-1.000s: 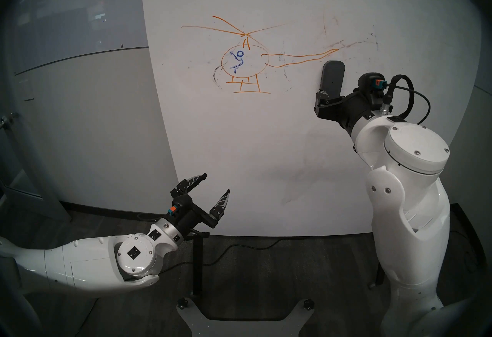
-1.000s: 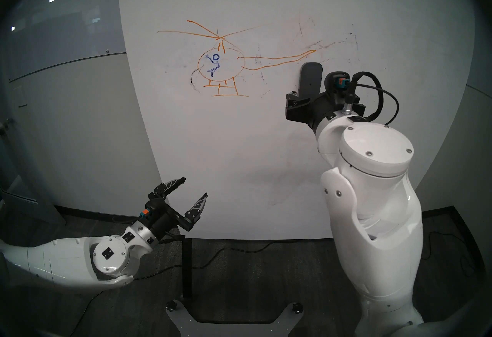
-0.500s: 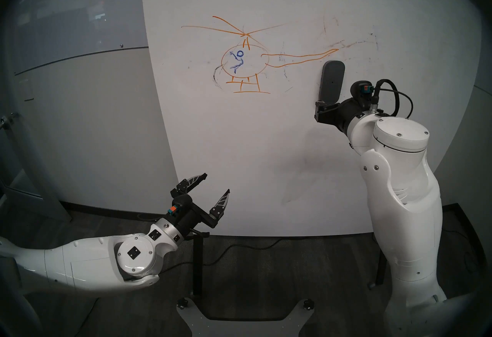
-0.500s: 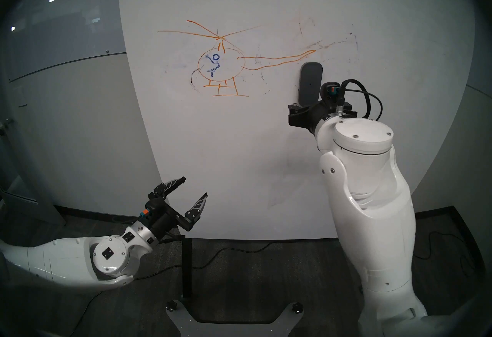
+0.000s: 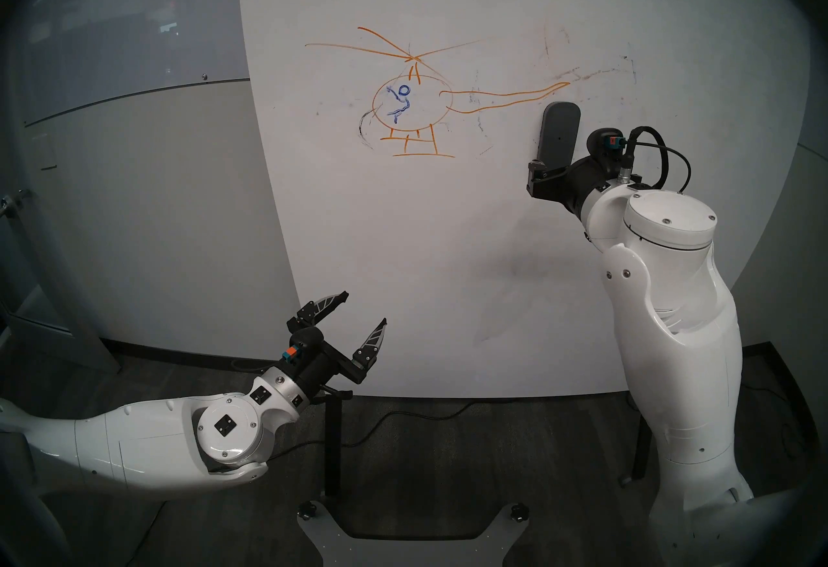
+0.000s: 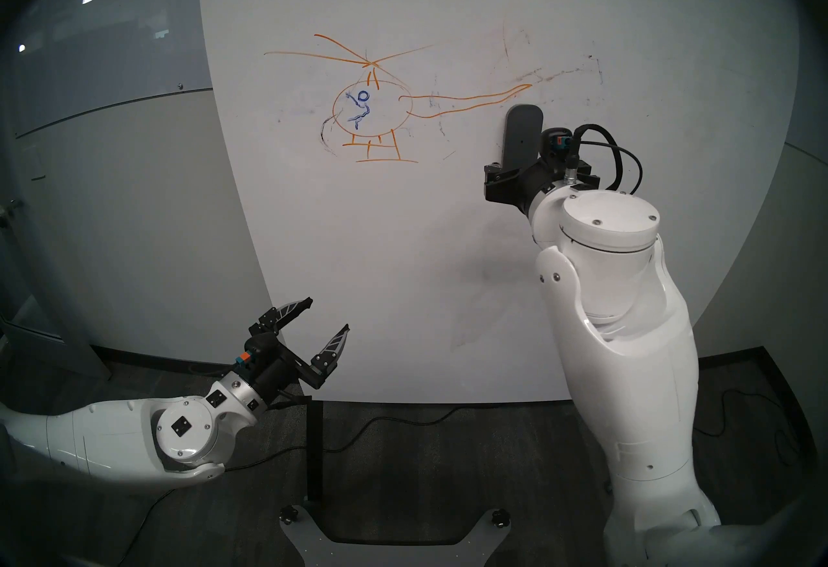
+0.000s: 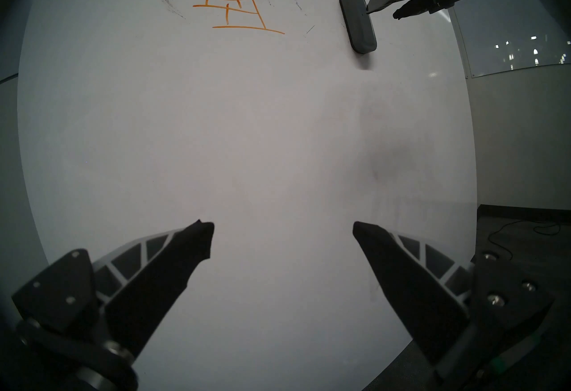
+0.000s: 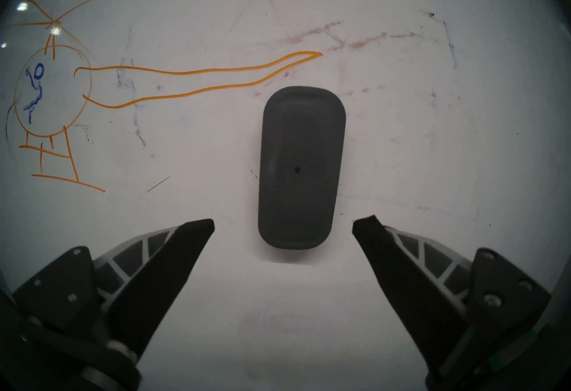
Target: Erase all marks on the whiteboard with the eraser
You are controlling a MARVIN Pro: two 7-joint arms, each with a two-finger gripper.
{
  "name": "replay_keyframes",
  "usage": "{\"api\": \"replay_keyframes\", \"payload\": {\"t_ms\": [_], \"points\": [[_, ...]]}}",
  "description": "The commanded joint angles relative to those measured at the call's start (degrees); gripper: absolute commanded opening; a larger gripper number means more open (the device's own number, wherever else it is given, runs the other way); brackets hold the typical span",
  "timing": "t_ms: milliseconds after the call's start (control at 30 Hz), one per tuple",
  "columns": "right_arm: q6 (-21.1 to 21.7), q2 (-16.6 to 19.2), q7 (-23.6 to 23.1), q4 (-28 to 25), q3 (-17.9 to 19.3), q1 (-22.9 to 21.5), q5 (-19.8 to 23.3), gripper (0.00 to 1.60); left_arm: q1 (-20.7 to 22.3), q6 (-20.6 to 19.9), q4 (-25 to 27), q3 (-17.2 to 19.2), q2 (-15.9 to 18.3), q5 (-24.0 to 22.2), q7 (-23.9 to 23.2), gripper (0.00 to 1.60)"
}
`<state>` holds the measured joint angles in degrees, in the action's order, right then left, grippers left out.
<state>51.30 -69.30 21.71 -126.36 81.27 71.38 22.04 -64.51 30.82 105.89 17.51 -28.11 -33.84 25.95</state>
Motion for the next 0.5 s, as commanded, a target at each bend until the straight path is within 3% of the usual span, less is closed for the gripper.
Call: {"api": "replay_keyframes", "payload": {"t_ms": [0,467], "points": [[-0.43,-0.19,-0.8,1.69,0.35,-3.29,0.34,1.6,0.49,0.19,0.45,0.46,0.04,-0.04,-0.03,1.6],[-1.31,-0.43,-2.26,3.91,0.12,-4.04,-0.48,1.6,0.53,0.2,0.45,0.41,0.05,-0.05,-0.01,1.6]]}}
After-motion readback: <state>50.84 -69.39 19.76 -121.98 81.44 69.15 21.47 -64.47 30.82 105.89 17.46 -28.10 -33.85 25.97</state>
